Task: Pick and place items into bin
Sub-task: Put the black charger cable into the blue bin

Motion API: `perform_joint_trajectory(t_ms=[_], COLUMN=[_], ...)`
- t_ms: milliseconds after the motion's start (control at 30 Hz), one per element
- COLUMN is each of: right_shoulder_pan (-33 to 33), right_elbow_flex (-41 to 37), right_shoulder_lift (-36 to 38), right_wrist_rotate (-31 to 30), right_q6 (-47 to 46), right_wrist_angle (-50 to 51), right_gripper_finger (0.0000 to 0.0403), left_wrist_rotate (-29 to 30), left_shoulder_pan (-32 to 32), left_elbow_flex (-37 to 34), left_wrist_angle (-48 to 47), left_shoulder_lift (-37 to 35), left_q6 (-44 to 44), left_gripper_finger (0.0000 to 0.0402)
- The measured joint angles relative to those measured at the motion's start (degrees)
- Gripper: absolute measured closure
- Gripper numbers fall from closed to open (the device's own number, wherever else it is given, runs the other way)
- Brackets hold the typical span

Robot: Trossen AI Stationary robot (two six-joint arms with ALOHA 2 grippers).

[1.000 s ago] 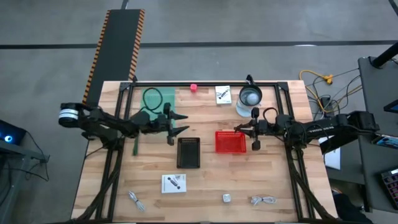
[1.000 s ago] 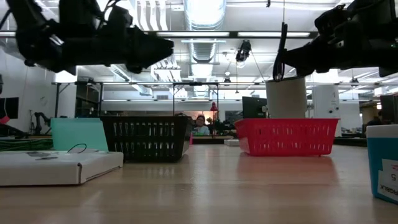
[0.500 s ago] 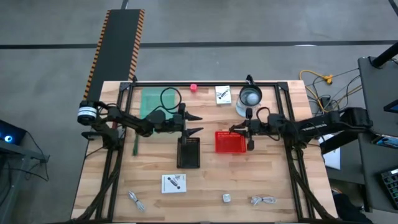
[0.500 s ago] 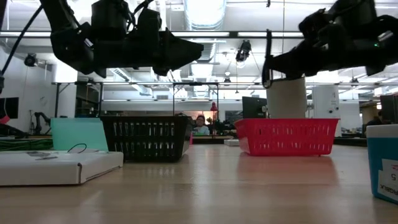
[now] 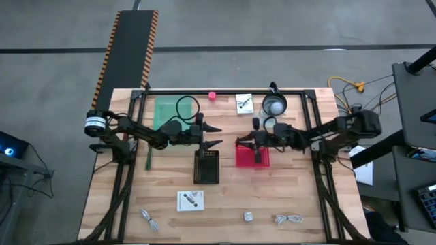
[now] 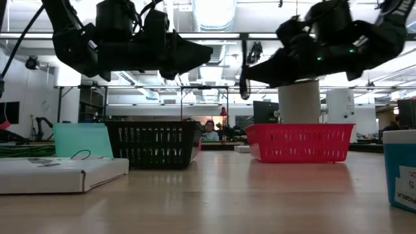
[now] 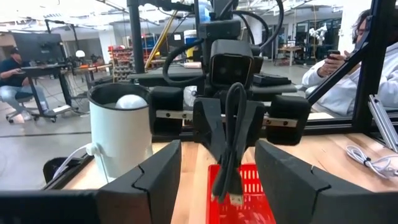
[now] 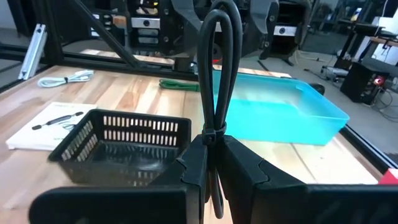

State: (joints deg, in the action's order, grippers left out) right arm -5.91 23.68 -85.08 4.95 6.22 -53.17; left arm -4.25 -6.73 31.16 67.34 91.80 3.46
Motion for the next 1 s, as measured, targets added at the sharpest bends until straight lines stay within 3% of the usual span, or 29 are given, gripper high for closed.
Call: perform_joint_trajectory(t_ms=[1000], right_shoulder_pan=[0.04], right_elbow_flex=[9.97], right_shoulder_lift=[-13.55], right_wrist_rotate=[-0.04], right_q6=[-0.05], right_wrist_angle=[-5.78], right_gripper_finger=[0.0374], left_wrist_rotate=[-2.10], left_shoulder_pan=[0.35], left_elbow_flex=[-0.02], left_wrist_angle=[-0.78], left_shoulder_lift=[-0.01], left_q6=[-0.28], left_gripper_finger=[0.0212])
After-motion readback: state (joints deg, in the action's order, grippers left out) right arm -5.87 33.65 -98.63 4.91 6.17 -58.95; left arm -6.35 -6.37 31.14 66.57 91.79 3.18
